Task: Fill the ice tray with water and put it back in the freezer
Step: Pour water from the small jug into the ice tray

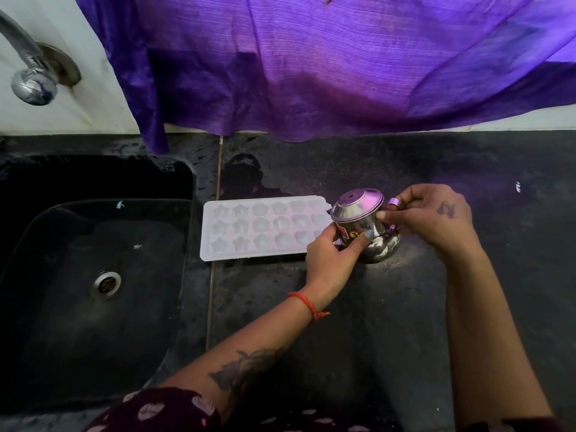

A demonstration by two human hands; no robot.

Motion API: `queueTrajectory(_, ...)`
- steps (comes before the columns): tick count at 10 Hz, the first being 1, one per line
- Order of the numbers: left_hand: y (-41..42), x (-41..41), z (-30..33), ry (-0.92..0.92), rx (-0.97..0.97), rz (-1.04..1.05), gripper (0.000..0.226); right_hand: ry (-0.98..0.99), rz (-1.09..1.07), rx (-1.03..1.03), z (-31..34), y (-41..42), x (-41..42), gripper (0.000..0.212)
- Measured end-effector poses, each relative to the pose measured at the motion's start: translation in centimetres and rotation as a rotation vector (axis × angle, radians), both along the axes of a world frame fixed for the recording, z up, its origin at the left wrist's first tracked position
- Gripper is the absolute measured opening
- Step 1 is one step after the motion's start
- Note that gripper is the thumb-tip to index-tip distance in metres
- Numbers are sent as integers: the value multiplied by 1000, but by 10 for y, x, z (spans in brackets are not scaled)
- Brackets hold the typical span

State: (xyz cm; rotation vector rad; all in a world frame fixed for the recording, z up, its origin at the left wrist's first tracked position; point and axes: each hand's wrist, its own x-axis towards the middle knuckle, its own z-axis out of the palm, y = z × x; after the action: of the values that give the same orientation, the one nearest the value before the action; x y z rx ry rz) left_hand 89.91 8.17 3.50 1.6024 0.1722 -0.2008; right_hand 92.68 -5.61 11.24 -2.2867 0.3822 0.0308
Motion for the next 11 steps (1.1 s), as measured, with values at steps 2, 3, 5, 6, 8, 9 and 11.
queueTrajectory(2, -1, 0, -2, 14, 1, -7, 36, 6, 2, -8, 0, 0, -1, 21)
queueTrajectory(3, -1, 0, -1, 15, -5, -12, 36, 2, -2, -9, 1, -1, -1, 21)
queueTrajectory(5, -2, -1, -1, 8, -10, -11, 33, 3, -4, -8, 0, -2, -2, 21)
queueTrajectory(6, -2, -1, -2, 9, -12, -16, 34, 2, -2, -3, 1, -2, -2, 21)
queueTrajectory(8, -2, -1, -1, -20, 26, -14, 37, 0, -16, 17, -1, -3, -3, 22)
queueTrajectory(9, -2, -1, -1, -32, 35, -18, 35, -4, -23, 37, 0, -3, -4, 21)
queueTrajectory(11, 0, 0, 4, -74, 75, -19, 38, -14, -30, 78, 2, -3, -7, 20)
